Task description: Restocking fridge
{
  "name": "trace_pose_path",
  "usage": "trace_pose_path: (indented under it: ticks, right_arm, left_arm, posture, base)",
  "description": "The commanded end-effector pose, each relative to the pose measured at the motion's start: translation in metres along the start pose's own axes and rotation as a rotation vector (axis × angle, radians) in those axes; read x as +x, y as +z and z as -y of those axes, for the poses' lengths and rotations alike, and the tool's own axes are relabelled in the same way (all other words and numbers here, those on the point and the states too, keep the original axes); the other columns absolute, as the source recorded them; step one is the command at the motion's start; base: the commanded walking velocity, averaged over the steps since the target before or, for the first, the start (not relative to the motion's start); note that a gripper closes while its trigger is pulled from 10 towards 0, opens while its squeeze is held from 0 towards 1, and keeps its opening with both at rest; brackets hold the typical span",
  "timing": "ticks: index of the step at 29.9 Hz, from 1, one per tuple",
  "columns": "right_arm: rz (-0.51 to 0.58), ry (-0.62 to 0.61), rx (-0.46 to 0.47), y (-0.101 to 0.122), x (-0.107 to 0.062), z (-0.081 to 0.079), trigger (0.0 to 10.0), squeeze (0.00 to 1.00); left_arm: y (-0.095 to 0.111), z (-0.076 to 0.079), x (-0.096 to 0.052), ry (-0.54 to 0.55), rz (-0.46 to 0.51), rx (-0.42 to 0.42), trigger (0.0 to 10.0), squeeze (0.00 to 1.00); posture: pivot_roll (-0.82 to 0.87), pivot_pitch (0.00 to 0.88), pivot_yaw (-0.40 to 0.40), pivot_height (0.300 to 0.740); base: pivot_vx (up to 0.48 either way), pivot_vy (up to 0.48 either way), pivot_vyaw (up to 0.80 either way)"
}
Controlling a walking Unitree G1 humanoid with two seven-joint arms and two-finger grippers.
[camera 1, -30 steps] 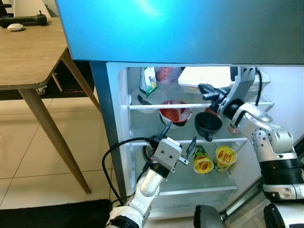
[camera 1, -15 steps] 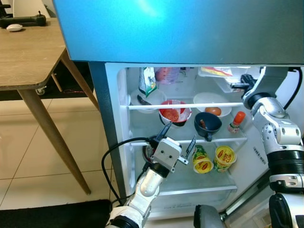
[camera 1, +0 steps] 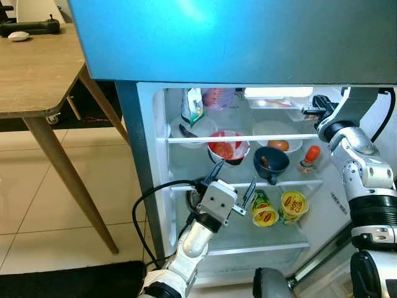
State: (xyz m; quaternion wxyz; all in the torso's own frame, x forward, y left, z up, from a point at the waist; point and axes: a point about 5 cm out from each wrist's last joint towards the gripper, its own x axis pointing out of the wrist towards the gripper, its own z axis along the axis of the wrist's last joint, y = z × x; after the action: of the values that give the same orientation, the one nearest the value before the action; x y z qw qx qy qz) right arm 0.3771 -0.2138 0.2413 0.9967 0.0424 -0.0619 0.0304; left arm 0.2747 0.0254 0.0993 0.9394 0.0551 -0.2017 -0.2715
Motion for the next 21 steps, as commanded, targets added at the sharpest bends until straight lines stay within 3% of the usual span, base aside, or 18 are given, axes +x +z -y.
trace_pose_path:
  ticks: [1, 6, 9, 15, 21]
  right_arm:
    - [0.022, 0.051, -0.015, 0.01, -0.003, 0.002, 10.0, 0.0]
    - [-0.044, 0.142, -0.068, 0.005, -0.01, 0.006, 10.0, 0.0]
    - [-0.159, 0.205, -0.177, -0.007, -0.018, 0.016, 10.0, 0.0]
    - [-0.206, 0.247, -0.2, -0.01, -0.023, 0.02, 10.0, 0.0]
    - [-0.261, 0.452, -0.226, -0.017, -0.038, 0.001, 10.0, 0.0]
  left_arm:
    - [-0.001, 0.009, 0.001, -0.013, -0.013, -0.018, 10.0, 0.0]
    - [-0.001, 0.008, 0.001, -0.013, -0.012, -0.019, 10.0, 0.0]
    - [-0.001, 0.008, 0.001, -0.014, -0.012, -0.019, 10.0, 0.0]
    - [-0.001, 0.008, 0.001, -0.015, -0.013, -0.019, 10.0, 0.0]
    - [-0.001, 0.008, 0.001, -0.017, -0.013, -0.02, 10.0, 0.0]
  posture:
    - [-0.11, 0.0, -0.078, 0.55]
    - [-0.11, 0.0, -0.074, 0.55]
    - [-0.11, 0.0, -0.072, 0.55]
    - [-0.11, 0.0, -0.07, 0.55]
    - [-0.12, 0.0, -0.068, 0.55]
  base:
    - [0.0, 0.0, 0.0]
    - [0.0, 0.0, 0.0]
    - [0.0, 0.0, 0.0]
    - [0.0, 0.0, 0.0]
    - [0.0, 0.0, 0.0]
